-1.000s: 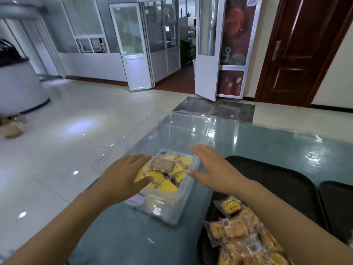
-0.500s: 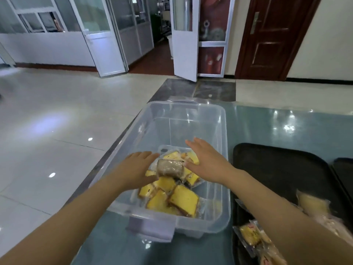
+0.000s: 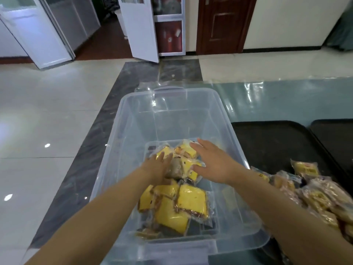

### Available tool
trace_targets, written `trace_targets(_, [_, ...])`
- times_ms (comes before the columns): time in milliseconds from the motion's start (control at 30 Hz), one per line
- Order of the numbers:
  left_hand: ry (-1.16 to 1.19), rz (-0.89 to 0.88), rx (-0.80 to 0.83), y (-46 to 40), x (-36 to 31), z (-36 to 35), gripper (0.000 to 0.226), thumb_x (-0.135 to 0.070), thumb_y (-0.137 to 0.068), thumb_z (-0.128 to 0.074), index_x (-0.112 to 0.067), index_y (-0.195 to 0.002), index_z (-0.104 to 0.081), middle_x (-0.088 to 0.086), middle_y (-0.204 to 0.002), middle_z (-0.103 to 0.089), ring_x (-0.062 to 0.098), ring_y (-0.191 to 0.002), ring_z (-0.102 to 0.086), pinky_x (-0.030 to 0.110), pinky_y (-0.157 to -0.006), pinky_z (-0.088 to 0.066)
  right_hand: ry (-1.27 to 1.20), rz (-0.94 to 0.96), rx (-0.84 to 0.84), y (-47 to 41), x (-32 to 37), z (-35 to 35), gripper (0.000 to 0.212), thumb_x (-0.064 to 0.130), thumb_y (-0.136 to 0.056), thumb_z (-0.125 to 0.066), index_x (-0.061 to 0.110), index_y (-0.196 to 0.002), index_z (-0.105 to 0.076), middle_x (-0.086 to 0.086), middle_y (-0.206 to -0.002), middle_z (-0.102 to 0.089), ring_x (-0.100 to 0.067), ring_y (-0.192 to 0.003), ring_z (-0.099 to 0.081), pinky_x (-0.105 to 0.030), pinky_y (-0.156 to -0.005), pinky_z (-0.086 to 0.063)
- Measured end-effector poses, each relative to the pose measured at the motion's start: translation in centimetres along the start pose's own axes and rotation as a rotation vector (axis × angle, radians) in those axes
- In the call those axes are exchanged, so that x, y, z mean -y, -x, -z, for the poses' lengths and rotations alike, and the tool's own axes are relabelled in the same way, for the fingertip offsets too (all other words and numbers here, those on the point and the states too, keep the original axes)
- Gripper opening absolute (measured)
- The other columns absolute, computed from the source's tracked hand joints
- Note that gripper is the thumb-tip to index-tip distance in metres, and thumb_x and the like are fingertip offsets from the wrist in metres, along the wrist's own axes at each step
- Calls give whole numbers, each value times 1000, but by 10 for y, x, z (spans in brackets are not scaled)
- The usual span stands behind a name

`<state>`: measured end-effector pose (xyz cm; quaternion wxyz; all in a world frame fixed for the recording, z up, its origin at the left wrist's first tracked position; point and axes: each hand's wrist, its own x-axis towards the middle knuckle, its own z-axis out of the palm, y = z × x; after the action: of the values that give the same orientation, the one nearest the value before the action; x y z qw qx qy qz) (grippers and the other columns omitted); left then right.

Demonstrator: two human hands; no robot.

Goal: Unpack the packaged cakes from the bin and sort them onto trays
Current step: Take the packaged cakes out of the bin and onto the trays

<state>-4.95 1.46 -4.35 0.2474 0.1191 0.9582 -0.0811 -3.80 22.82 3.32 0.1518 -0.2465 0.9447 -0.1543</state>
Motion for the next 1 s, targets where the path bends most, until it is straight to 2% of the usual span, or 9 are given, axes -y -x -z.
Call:
trace_targets(67, [18, -11, 19, -8, 3, -10, 95, -59, -88, -51, -24, -151, 11, 13, -159, -4, 38, -142, -14, 50, -111, -23, 13, -9, 5, -2, 0, 0, 72, 40, -96, -50, 22, -153, -10, -4, -161, -5, -20, -147, -5, -32, -115, -12])
trace_targets(200, [12, -41, 7, -10, 5, -5, 86, -54, -87, -56, -32, -151, -3, 14, -149, -28, 37, -133, -31, 45, -104, -33, 40, -18, 39, -2, 0, -1, 72, 40, -96, -49, 22, -153, -10, -4, -161, -5, -21, -147, -5, -36, -116, -14])
trace_targets(400, [-151, -55, -35, 17, 14, 33, 74, -48, -86, -61, -35, -147, -22, 7, -141, -42, 31, -126, -41, 43, -99, -35, 88, 15, 59, 2, 1, -4, 70, 40, -96, -50, 26, -153, -12, -3, -160, -9, -21, -146, -9, -38, -116, -17])
trace_targets(533, [-248, -57, -149, 46, 41, 47, 77, -58, -83, -58, -32, -147, -23, 4, -141, -42, 29, -123, -42, 41, -100, -34, 130, 30, 93, 3, 3, -4, 70, 41, -96, -49, 28, -152, -11, -3, -160, -10, -20, -146, -9, -38, -116, -16])
trace_targets(633, [-264, -77, -164, 53, 48, 38, 77, -59, -83, -58, -31, -147, -24, 4, -139, -45, 27, -122, -42, 41, -100, -36, 128, 19, 132, 0, 3, -7, 72, 44, -95, -51, 28, -153, -11, -2, -161, -10, -20, -147, -8, -39, -117, -16])
trace_targets(733, [-206, -50, -141, 47, 41, 34, 78, -58, -83, -59, -31, -147, -23, 6, -140, -44, 29, -125, -40, 42, -101, -33, 149, 24, 187, -2, 4, -9, 76, 48, -94, -49, 28, -153, -6, -1, -161, -6, -19, -147, -5, -38, -116, -13])
trace_targets(833, [-135, -19, -188, 43, 45, 39, 79, -59, -83, -59, -30, -147, -23, 6, -140, -44, 30, -126, -39, 43, -104, -32, 216, 47, 230, -3, 6, -10, 78, 52, -95, -46, 28, -154, -1, 1, -161, 1, -18, -147, -1, -35, -116, -11])
trace_targets(1000, [-161, -2, -239, 45, 46, 39, 78, -59, -83, -57, -30, -147, -24, 4, -139, -44, 29, -127, -38, 43, -106, -28, 316, 52, 270, -18, 9, -16, 80, 55, -95, -44, 26, -154, 1, -3, -161, 3, -22, -148, 1, -38, -116, -11])
